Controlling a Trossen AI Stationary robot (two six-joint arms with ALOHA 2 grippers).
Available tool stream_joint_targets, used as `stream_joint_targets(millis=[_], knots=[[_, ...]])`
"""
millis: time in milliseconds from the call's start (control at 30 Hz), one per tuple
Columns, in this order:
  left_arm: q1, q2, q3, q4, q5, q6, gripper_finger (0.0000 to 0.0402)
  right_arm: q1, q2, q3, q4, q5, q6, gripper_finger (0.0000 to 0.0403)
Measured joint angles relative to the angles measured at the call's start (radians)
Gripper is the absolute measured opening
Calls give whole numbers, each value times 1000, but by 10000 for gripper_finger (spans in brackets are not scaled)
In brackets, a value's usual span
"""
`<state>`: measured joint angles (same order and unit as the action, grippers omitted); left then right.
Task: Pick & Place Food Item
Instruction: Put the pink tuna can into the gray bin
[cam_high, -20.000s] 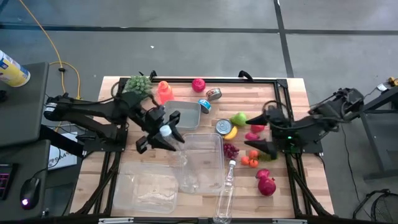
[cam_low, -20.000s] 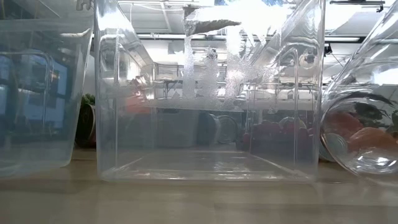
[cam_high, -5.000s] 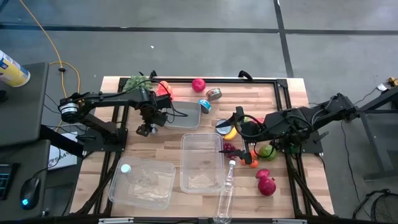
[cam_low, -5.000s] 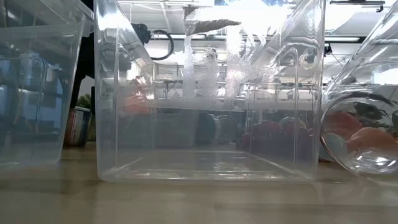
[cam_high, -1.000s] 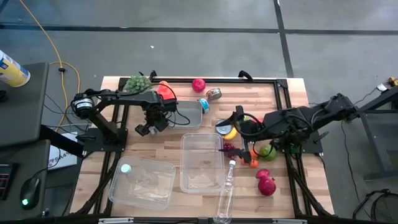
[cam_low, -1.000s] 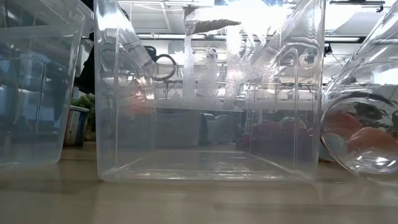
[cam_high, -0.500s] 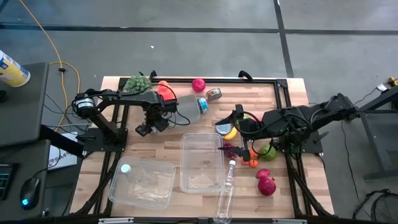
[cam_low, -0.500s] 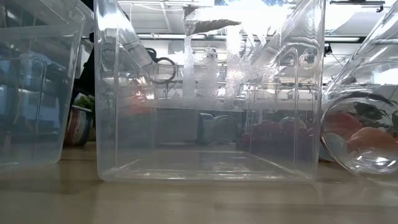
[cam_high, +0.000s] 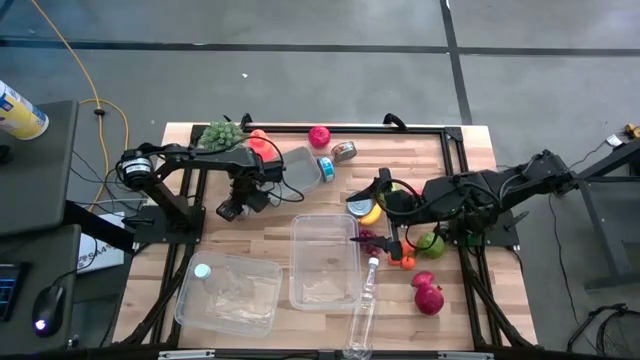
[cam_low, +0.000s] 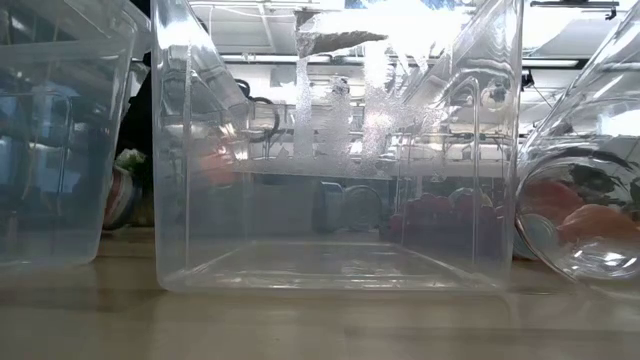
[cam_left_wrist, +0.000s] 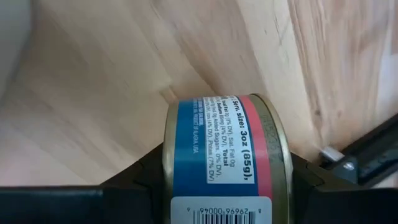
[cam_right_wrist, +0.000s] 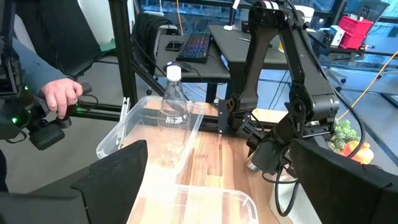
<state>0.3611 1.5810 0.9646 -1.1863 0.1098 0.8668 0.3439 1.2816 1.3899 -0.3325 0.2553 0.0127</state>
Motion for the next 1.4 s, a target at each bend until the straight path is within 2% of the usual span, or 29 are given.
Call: stream_joint_targets(millis=[200,367,567,667,800,933,1167,1400], knots=[[-3,-1,25,-53,10,-18,179,0,0,0,0,0,13,382],[-5,-2,111,-124,44,-18,182,0,0,0,0,0,18,382],[-11,-2,302,-248,39,-8,181,0,0,0,0,0,18,382],[-31,-2,419,-265,3,16,181,1,0,0,-1,-3,18,382],[-52,-4,525,-162,-94,51,181,1,0,0,-4,-26,21,382],[-42,-2,537,15,-148,56,181,1,0,0,-9,-27,58,382],[0,36,536,56,-146,114,181,1,0,0,-15,-77,75,382],[16,67,536,62,-88,113,181,1,0,0,-16,-76,73,382]])
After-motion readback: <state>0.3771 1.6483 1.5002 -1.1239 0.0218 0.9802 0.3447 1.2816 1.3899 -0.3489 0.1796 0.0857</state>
